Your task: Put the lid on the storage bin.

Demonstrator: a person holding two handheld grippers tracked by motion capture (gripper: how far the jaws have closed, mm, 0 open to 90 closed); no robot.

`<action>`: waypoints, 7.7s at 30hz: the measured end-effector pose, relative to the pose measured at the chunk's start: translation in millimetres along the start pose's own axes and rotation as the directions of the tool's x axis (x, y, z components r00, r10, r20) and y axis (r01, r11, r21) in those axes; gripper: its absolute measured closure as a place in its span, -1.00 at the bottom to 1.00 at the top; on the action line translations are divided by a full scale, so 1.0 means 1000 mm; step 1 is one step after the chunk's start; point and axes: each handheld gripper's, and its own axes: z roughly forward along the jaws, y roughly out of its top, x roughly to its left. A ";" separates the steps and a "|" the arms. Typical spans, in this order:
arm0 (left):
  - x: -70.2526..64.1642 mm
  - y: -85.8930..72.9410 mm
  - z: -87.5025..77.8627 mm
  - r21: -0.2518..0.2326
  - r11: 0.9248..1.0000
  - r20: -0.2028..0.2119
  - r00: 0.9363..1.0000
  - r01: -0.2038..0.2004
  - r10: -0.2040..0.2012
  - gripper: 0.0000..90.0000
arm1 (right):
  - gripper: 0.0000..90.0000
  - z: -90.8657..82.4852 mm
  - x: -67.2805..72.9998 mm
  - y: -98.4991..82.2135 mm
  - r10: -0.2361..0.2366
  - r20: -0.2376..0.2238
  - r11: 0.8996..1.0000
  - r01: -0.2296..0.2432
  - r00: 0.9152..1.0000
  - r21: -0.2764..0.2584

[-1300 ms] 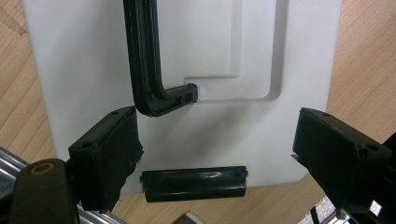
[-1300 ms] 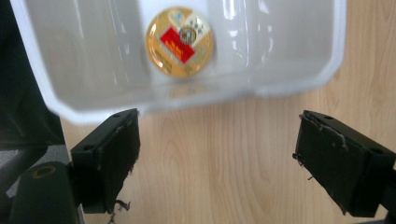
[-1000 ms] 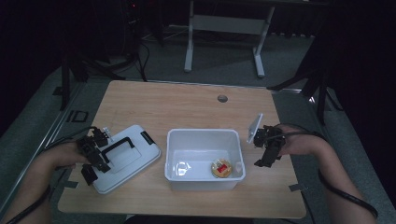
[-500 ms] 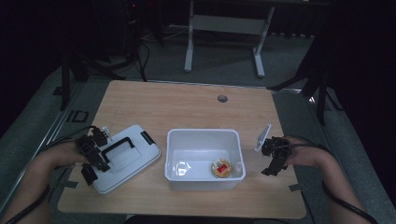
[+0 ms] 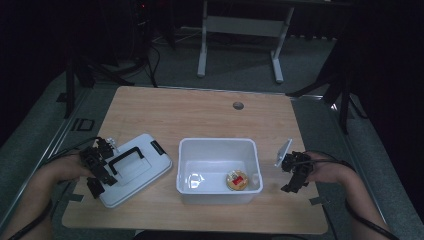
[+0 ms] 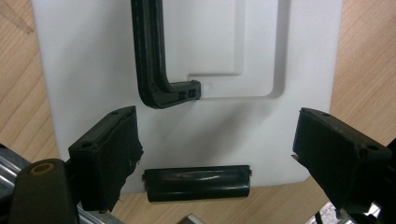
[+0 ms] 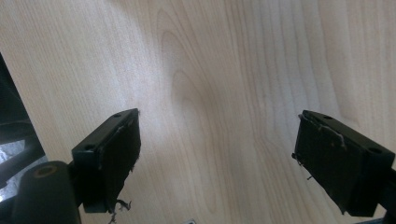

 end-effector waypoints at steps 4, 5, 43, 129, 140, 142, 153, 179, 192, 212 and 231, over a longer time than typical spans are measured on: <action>-0.002 0.000 0.001 -0.010 1.000 -0.012 1.000 -0.007 0.006 -0.65 | -0.68 0.002 0.001 0.001 0.000 -0.005 1.000 0.000 1.000 0.007; -0.002 0.001 0.001 -0.009 1.000 -0.015 1.000 -0.013 0.013 -0.65 | -0.68 0.002 0.000 0.001 -0.002 -0.005 1.000 0.002 1.000 0.007; 0.016 0.018 0.017 0.090 0.995 0.025 0.999 0.030 -0.033 0.86 | -0.66 0.017 0.002 0.008 -0.022 -0.052 0.999 0.024 0.998 0.038; -0.135 0.188 -0.114 0.005 0.853 -0.011 0.853 -0.521 0.521 0.85 | -0.63 0.015 0.006 0.006 -0.018 -0.057 0.999 0.020 0.998 0.037; -0.154 0.225 -0.098 0.035 0.829 0.014 0.830 -0.558 0.558 0.85 | -0.67 0.013 0.005 0.002 -0.005 -0.062 1.000 0.006 0.998 0.026; -0.156 0.230 -0.093 0.035 0.828 0.026 0.828 -0.560 0.560 0.85 | -0.68 0.013 0.004 0.000 0.006 -0.059 1.000 -0.004 0.998 0.027; -0.167 0.247 -0.077 0.060 0.806 0.048 0.808 -0.589 0.588 0.85 | -0.69 0.017 0.004 -0.004 0.005 -0.062 0.999 -0.002 0.998 0.040; -0.169 0.246 -0.065 0.067 0.823 0.079 0.825 -0.565 0.560 0.85 | -0.68 0.020 0.005 0.001 -0.009 -0.061 0.999 0.012 0.998 0.044; -0.161 0.242 -0.067 0.021 0.849 -0.037 0.848 -0.528 0.529 -0.36 | -0.67 0.020 0.005 0.004 -0.011 -0.061 0.999 0.013 0.998 0.041; -0.142 0.216 -0.075 -0.137 0.862 -0.045 0.872 -0.488 0.487 -0.96 | -0.67 0.015 0.004 0.007 -0.008 -0.035 1.000 0.008 0.999 0.011; -0.106 0.162 -0.074 -0.169 0.906 -0.054 0.921 -0.388 0.385 -0.96 | -0.67 0.012 0.002 0.005 0.025 -0.009 1.000 -0.025 1.000 -0.003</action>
